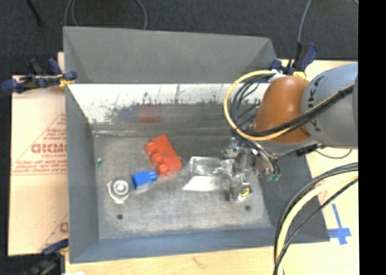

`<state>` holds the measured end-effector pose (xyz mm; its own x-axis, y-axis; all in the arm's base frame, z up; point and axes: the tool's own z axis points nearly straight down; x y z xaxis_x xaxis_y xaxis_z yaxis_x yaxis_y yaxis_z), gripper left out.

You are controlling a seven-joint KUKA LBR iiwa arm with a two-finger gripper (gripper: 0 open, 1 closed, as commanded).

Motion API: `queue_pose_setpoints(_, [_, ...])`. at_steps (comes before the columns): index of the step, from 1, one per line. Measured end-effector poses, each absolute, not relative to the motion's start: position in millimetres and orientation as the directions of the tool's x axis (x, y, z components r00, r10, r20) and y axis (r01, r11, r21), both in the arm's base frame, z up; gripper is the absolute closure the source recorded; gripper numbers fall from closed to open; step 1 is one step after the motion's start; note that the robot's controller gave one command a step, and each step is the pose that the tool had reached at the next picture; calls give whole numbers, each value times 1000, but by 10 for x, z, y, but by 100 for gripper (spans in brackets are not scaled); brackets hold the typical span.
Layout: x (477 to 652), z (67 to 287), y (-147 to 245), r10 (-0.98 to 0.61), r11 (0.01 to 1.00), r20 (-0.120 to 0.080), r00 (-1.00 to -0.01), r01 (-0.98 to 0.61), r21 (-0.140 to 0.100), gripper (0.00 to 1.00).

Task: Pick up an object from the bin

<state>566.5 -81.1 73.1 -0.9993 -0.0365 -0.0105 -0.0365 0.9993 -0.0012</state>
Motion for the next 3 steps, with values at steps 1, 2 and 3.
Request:
queue_pose_setpoints(1, [5685,766,-824,-41,999,-18,-999,-41,-4,100])
queue_pose_setpoints(2, [5897,1957,-703,-230,973,-8,-973,-230,-4,100])
queue_pose_setpoints(3, [5879,2535,-891,-483,876,-5,-876,-483,-4,100])
